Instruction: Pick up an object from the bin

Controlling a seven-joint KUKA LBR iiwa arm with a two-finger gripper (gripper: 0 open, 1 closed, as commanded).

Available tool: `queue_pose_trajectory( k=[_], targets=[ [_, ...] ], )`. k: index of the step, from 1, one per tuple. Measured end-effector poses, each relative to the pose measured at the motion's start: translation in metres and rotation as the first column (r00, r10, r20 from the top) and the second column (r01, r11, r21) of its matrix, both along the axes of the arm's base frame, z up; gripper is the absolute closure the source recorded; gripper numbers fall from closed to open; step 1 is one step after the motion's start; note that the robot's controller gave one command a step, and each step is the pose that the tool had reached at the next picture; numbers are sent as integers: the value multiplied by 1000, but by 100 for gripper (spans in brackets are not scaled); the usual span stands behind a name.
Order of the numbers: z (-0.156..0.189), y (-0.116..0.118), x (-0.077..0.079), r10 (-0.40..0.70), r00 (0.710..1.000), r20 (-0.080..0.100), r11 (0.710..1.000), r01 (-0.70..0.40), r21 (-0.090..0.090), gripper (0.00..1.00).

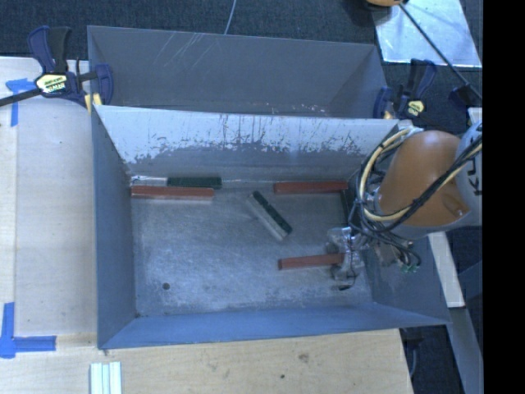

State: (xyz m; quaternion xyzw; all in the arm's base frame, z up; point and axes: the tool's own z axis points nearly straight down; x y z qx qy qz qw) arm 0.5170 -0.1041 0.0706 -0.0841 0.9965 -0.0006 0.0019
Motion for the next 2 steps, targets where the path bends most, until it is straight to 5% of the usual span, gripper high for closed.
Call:
queue_pose_trajectory(
  k=[1, 2],
  targets=[
    [0, 0, 0, 1, 1000, 0, 1000, -1, 0, 100],
    [84, -10, 10, -18, 1000, -1, 1000, 18, -2, 100]
  ],
)
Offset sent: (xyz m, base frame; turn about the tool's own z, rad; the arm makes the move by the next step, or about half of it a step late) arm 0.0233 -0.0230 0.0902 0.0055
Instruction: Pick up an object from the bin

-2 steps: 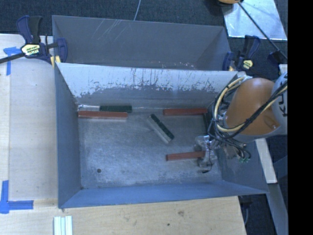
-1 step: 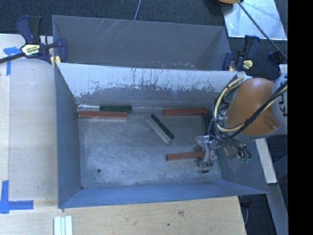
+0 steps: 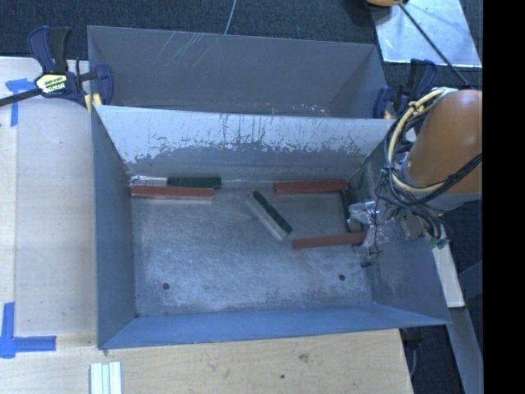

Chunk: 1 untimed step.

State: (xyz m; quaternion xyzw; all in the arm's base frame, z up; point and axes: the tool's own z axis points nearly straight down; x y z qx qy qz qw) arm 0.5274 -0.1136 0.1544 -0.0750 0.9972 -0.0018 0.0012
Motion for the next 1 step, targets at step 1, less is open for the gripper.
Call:
queue_pose_trajectory(
  k=[1],
  targets=[
    [68, 58, -20, -6, 1000, -5, 1000, 6, 4, 100]
  ],
)
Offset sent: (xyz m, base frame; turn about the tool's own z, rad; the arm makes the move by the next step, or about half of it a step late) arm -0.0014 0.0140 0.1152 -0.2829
